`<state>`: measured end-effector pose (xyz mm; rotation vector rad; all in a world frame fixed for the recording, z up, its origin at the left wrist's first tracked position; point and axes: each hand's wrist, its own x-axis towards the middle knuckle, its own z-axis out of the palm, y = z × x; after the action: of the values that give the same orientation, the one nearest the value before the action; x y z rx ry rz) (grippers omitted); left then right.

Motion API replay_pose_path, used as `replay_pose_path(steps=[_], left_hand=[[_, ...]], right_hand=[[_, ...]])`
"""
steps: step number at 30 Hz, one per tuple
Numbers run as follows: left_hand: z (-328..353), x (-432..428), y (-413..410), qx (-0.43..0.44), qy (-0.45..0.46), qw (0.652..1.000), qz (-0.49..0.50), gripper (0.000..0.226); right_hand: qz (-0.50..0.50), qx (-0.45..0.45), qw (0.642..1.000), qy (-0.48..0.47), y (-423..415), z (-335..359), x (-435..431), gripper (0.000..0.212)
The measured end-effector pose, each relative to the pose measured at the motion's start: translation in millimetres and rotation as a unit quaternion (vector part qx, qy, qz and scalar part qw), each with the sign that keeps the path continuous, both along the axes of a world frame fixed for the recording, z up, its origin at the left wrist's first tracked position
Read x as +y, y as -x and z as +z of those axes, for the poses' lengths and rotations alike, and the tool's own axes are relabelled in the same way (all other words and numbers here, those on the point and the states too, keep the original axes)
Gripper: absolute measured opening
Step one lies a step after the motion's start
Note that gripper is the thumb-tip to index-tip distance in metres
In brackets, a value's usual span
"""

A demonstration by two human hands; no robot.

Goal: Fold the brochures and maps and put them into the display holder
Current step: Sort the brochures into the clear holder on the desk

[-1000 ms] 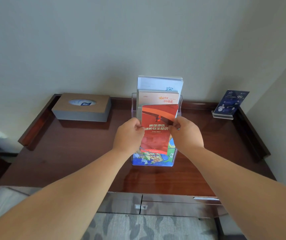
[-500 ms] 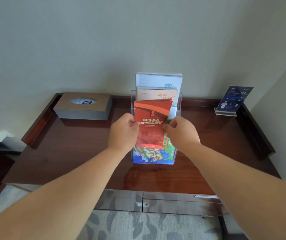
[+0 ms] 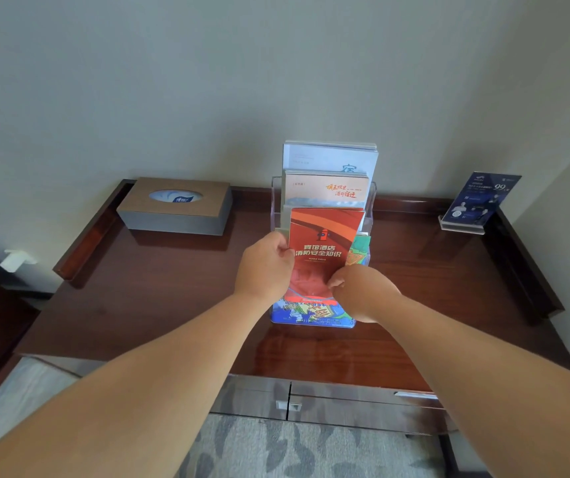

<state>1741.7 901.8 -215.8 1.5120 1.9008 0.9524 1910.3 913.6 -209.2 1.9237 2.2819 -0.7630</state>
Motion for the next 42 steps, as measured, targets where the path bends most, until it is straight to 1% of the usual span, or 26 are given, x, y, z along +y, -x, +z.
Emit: replay_pose_path(steps=[1, 2, 4, 5, 7, 10, 12, 15, 19, 22, 26, 29, 32, 35, 38, 42], left_hand=[[-1, 1, 0, 0.008, 0.006, 1.000, 0.000, 0.013], [-2, 2, -1, 0.018, 0.012, 1.000, 0.000, 0.013], [-4, 2, -3, 0.027, 0.023, 0.999, -0.001, 0.015], [-6, 3, -4, 0.029, 0.027, 0.999, -0.001, 0.016], [-9, 3, -5, 0.050, 0.031, 0.998, 0.001, 0.016], [-15, 2, -6, 0.107, 0.026, 0.994, 0.010, 0.015], [-18, 1, -6, 0.128, 0.023, 0.991, 0.009, 0.018], [-20, 0, -6, 0.140, 0.020, 0.990, 0.022, 0.023], [-17, 0, -7, 0.148, -0.004, 0.988, 0.049, 0.018], [-16, 1, -8, 0.155, -0.011, 0.987, 0.045, 0.017], [-15, 3, -8, 0.164, -0.004, 0.985, 0.044, 0.017], [-19, 3, -7, 0.183, -0.006, 0.983, 0.032, 0.018], [-23, 2, -6, 0.184, 0.003, 0.983, 0.016, 0.020], [-24, 2, -6, 0.185, 0.005, 0.983, 0.014, 0.019], [-25, 1, -5, 0.188, 0.008, 0.982, 0.018, 0.017], [-25, 3, -4, 0.190, 0.014, 0.981, 0.019, 0.018]], right_hand=[[-0.007, -0.004, 1.000, -0.007, -1, -1, 0, 0.036], [-0.035, 0.005, 0.999, -0.017, -1, 0, -1, 0.034], [-0.091, 0.037, 0.995, -0.035, -3, 1, -1, 0.030], [-0.097, 0.044, 0.993, -0.051, -5, 0, 0, 0.027], [-0.128, 0.090, 0.985, -0.070, -10, -2, -1, 0.022], [-0.187, 0.151, 0.967, -0.089, -11, -7, 0, 0.014], [-0.196, 0.175, 0.962, -0.080, -9, -8, -2, 0.011], [-0.184, 0.178, 0.963, -0.079, -7, -9, -3, 0.016], [-0.228, 0.200, 0.948, -0.098, -8, -9, -2, 0.008], [-0.214, 0.200, 0.953, -0.081, -6, -11, -3, 0.010], [-0.193, 0.156, 0.965, -0.084, -6, -13, -1, 0.017], [-0.185, 0.143, 0.970, -0.070, -8, -15, 0, 0.022], [-0.173, 0.126, 0.975, -0.062, -8, -18, -1, 0.027], [-0.173, 0.125, 0.975, -0.061, -7, -21, -2, 0.027], [-0.153, 0.107, 0.981, -0.054, -7, -20, -1, 0.024], [-0.154, 0.085, 0.982, -0.074, -7, -16, 2, 0.020]])
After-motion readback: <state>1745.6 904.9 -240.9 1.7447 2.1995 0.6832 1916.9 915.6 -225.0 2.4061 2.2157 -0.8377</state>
